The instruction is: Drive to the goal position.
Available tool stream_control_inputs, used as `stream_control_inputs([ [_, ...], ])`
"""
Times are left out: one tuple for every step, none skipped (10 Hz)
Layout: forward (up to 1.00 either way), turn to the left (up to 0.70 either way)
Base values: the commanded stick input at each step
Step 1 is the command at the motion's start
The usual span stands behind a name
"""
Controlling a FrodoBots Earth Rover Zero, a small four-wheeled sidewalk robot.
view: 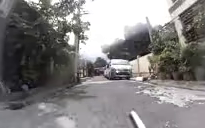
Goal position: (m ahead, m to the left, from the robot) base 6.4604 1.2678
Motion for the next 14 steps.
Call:
stream_control_inputs([
  [0.70,0.00],
  [0.70,0.00],
  [0.70,0.00],
  [0.70,0.00],
  [0.70,0.00],
  [0.70,0.00],
  [0.70,0.00],
  [0.70,0.00],
  [0.70,0.00],
  [0.70,0.00],
  [0.70,0.00],
  [0.70,0.00],
  [0.70,0.00],
  [0.70,0.00],
])
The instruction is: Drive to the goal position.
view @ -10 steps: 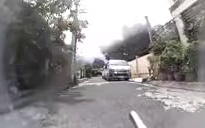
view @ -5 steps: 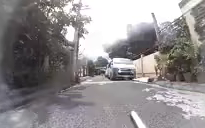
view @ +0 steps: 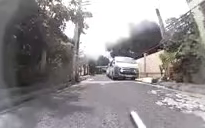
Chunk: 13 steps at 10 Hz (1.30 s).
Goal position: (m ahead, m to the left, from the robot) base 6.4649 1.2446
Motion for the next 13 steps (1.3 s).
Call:
stream_control_inputs([
  [0.70,0.00],
  [0.70,0.00],
  [0.70,0.00],
  [0.70,0.00],
  [0.70,0.00],
  [0.70,0.00],
  [0.70,0.00],
  [0.70,0.00],
  [0.70,0.00],
  [0.70,0.00],
  [0.70,0.00],
  [0.70,0.00],
  [0.70,0.00],
])
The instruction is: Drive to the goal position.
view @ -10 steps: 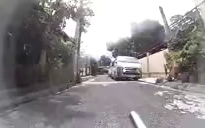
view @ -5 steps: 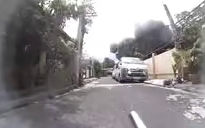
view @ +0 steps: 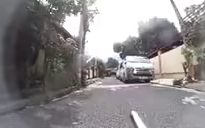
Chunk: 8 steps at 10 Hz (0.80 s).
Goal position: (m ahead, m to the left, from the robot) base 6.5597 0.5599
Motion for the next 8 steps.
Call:
stream_control_inputs([
  [0.70,0.00],
  [0.70,0.00],
  [0.70,0.00],
  [0.70,0.00],
  [0.70,-0.07],
  [0.70,-0.33],
  [0.70,-0.35],
  [0.70,-0.35],
])
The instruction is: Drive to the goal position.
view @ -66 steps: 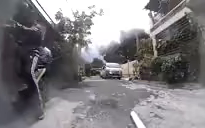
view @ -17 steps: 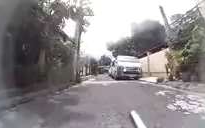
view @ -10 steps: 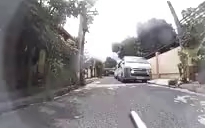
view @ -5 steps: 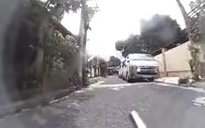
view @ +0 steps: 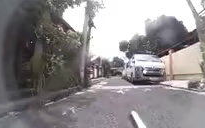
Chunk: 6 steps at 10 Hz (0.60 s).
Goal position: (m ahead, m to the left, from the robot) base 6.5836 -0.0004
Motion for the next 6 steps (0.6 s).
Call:
stream_control_inputs([
  [0.70,-0.35],
  [0.70,-0.25],
  [0.70,-0.02],
  [0.70,0.00],
  [0.70,0.00],
  [0.70,0.00],
])
